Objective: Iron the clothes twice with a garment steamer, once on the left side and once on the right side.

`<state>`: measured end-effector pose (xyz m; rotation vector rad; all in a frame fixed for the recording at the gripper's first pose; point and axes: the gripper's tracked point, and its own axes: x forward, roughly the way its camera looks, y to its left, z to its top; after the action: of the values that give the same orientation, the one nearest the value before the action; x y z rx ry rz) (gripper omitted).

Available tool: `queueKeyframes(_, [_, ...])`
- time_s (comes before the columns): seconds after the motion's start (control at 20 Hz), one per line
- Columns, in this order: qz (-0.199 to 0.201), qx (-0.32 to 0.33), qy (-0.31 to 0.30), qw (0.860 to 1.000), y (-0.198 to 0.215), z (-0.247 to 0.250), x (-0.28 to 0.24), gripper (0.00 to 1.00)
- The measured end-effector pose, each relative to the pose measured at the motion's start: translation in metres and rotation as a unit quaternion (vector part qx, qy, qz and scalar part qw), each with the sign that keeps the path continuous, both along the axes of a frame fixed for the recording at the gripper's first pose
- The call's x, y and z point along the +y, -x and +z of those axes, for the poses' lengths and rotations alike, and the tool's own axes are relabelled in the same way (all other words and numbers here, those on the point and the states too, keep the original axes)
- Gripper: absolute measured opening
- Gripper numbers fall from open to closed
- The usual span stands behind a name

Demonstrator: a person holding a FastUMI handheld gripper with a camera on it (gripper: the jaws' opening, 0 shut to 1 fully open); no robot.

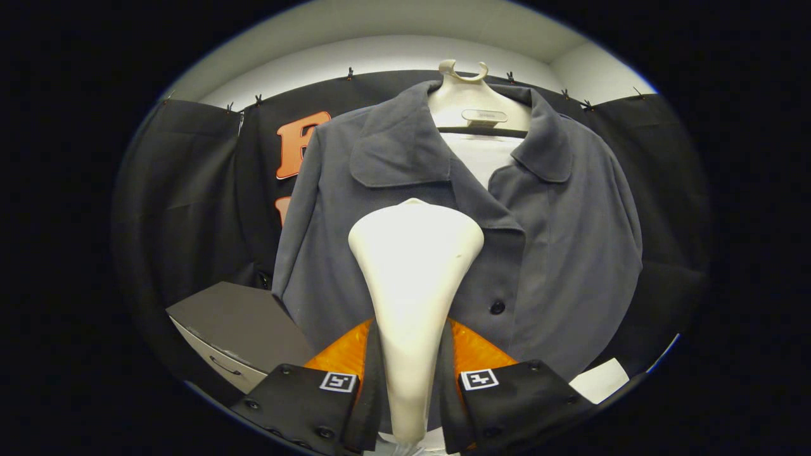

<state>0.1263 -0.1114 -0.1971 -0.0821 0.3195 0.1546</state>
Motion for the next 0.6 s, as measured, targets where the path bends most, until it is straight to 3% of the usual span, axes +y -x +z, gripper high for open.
queueKeyframes(0.6, [-0.001, 0.05, 0.011, 0.999, 0.024, -0.07, -0.012, 0.46])
